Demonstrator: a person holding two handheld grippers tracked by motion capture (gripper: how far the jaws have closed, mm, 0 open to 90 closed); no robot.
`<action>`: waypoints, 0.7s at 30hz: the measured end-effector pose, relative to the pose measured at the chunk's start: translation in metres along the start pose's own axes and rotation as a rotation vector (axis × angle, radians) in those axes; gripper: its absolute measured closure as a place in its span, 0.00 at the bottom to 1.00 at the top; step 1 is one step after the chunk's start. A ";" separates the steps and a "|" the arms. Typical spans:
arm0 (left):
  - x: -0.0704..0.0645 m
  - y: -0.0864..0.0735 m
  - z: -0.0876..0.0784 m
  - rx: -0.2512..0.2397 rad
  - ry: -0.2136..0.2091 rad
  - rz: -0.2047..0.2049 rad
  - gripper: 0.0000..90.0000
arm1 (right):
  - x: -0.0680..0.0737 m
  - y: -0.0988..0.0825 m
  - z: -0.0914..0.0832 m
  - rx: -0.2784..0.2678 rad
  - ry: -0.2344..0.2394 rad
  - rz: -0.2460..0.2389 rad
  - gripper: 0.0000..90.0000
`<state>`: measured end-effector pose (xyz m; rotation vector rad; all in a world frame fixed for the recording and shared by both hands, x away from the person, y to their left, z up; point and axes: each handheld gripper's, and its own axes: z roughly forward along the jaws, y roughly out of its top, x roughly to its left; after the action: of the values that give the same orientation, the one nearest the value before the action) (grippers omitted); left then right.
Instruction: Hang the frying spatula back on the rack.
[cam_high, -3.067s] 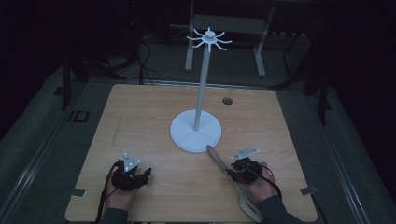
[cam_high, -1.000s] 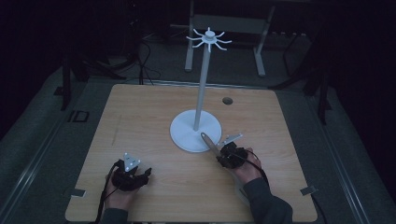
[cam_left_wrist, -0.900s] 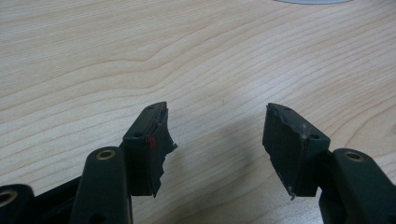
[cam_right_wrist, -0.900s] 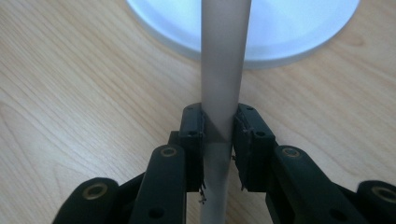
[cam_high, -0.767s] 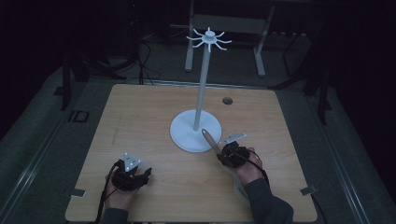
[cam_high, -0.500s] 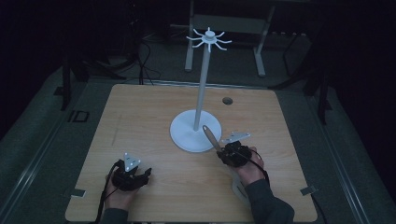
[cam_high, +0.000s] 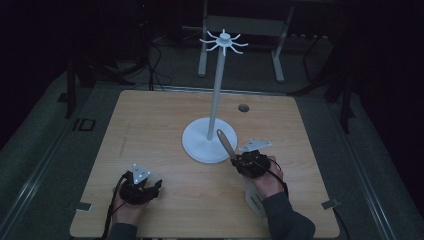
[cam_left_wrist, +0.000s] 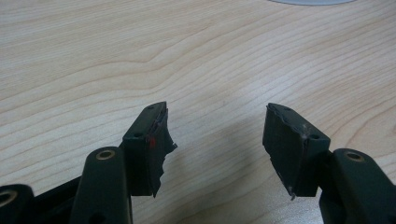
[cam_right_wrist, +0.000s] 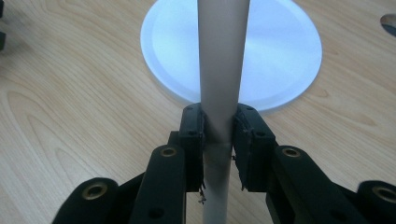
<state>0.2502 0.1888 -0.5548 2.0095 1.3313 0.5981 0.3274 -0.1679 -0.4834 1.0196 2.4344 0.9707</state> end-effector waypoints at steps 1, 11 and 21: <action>0.000 0.000 0.000 0.000 0.000 0.000 0.46 | 0.000 0.000 0.000 0.000 0.000 0.000 0.82; 0.000 0.000 0.000 -0.008 0.004 -0.001 0.45 | 0.001 0.006 -0.011 -0.055 -0.009 0.008 0.82; 0.001 0.000 -0.001 -0.014 0.009 -0.002 0.45 | 0.004 0.012 -0.021 -0.106 -0.019 0.002 0.82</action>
<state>0.2499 0.1897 -0.5542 1.9966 1.3307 0.6143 0.3195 -0.1685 -0.4595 0.9909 2.3396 1.0737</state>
